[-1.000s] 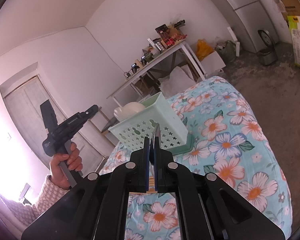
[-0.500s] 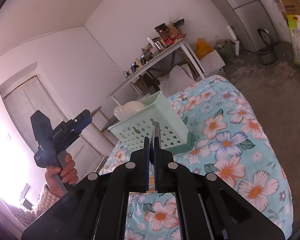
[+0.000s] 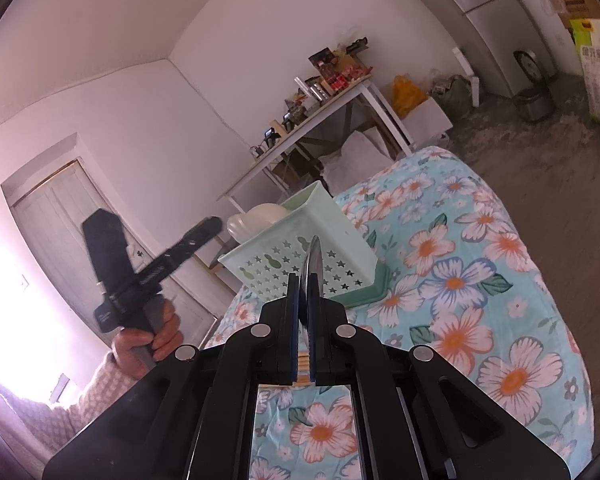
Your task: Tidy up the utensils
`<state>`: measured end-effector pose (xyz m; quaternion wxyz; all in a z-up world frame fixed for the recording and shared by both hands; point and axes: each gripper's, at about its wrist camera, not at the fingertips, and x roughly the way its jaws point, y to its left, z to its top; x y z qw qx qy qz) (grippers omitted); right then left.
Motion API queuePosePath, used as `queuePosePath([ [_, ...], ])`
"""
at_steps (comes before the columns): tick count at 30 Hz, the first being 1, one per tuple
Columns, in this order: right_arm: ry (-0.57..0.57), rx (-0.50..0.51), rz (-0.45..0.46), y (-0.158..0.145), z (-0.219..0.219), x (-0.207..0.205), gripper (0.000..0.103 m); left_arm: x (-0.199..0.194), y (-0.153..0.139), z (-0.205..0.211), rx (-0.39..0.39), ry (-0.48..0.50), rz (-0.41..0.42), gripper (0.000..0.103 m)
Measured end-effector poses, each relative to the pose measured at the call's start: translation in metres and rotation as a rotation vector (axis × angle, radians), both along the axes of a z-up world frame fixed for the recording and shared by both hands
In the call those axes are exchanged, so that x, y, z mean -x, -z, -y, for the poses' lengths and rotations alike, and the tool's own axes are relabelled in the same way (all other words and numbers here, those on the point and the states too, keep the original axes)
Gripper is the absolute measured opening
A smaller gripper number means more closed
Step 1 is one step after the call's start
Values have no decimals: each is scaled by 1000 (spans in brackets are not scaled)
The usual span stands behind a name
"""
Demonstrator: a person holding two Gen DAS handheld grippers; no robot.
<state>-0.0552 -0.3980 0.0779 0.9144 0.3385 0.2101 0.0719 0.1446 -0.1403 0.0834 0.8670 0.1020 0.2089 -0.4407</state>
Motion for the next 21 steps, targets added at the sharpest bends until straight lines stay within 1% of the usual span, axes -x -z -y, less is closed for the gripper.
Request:
queuePosePath([
  [2, -3, -5, -1, 2, 1, 0, 2, -9, 5, 6, -35, 26, -13, 59],
  [4, -2, -11, 0, 3, 3, 1, 2, -18, 8, 8, -44, 56, -39, 59],
  [5, -2, -15, 0, 4, 3, 0, 2, -21, 9, 10, -45, 70, -52, 57],
  [8, 0, -26, -7, 8, 4, -1, 2, -30, 12, 14, -46, 120, -91, 44],
  [9, 1, -27, -11, 10, 4, -1, 2, -31, 11, 16, -45, 126, -91, 41],
  [11, 3, -30, -18, 12, 4, -2, 2, -34, 10, 17, -39, 148, -95, 39],
  [15, 8, -35, -30, 15, 5, -2, 2, -42, 5, 13, 3, 191, -128, 26],
  [18, 9, -43, -36, 18, 5, -4, 2, -44, 0, 12, 29, 226, -148, 20],
  [21, 10, -41, -45, 19, 5, -5, 2, -39, -4, 13, 42, 259, -153, 9],
])
